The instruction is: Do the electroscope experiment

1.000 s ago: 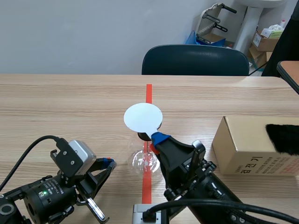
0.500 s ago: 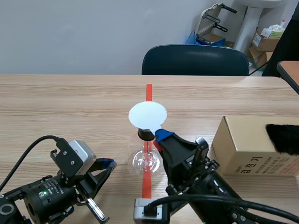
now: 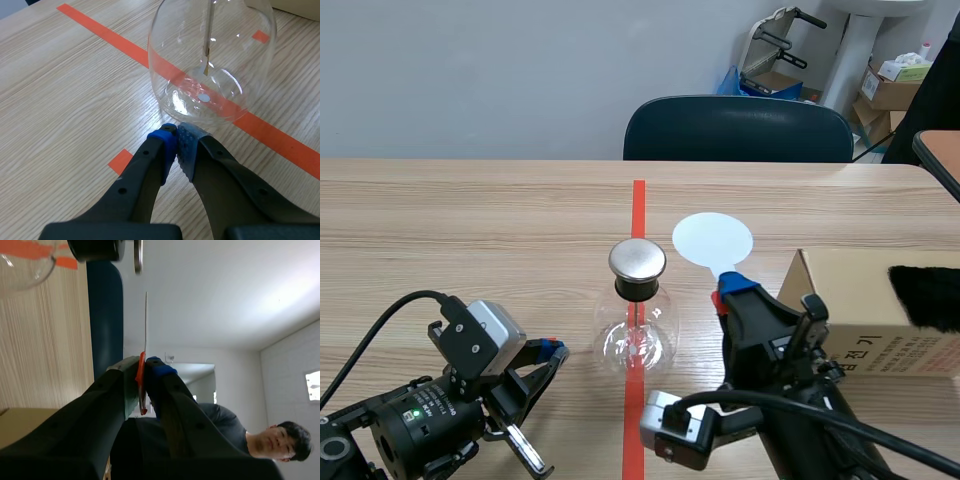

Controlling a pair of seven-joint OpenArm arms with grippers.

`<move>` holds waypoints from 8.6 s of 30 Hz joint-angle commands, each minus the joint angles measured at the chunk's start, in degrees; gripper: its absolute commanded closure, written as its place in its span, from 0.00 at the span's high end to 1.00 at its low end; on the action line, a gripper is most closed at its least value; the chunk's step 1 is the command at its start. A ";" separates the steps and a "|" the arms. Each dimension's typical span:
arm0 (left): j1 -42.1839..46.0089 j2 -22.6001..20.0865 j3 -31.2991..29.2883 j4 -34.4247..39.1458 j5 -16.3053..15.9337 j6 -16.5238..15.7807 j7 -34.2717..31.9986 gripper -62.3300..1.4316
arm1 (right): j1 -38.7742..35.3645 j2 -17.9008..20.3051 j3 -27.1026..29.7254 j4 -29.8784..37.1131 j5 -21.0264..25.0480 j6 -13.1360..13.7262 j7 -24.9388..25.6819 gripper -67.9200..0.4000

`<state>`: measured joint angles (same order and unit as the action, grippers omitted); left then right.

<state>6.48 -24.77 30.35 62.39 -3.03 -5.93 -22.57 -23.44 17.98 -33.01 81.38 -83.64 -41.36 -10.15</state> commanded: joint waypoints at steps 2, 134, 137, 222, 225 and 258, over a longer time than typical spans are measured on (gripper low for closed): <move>-0.48 0.28 -0.04 0.98 -0.37 0.28 -0.74 0.08 | 0.39 0.92 0.07 1.18 -0.06 -3.50 -2.25 0.03; -0.48 0.28 -0.04 0.98 -0.57 0.28 -0.61 0.08 | 0.42 0.76 0.33 2.32 -0.06 -3.50 -17.62 0.03; -0.48 0.28 -0.04 0.98 -0.57 0.28 -0.52 0.08 | 0.42 0.76 0.33 2.32 -0.06 -3.50 -17.59 0.03; 25.14 -33.48 -2.08 27.58 -10.86 -14.16 -26.99 0.62 | -5.86 -10.08 57.22 -13.38 24.85 -3.50 54.88 0.03; 25.14 -33.51 -2.08 27.58 -10.80 -14.19 -26.91 0.62 | -5.18 -10.40 57.24 -15.34 22.64 -3.50 53.31 0.03; 25.27 -33.38 -2.10 27.69 -5.75 -14.38 -26.05 0.75 | -4.02 -10.69 57.44 -18.29 15.02 -3.50 60.15 0.03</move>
<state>31.59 -58.41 28.40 89.06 -8.40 -20.16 -47.48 -27.49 7.09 24.34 62.72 -68.75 -42.39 50.43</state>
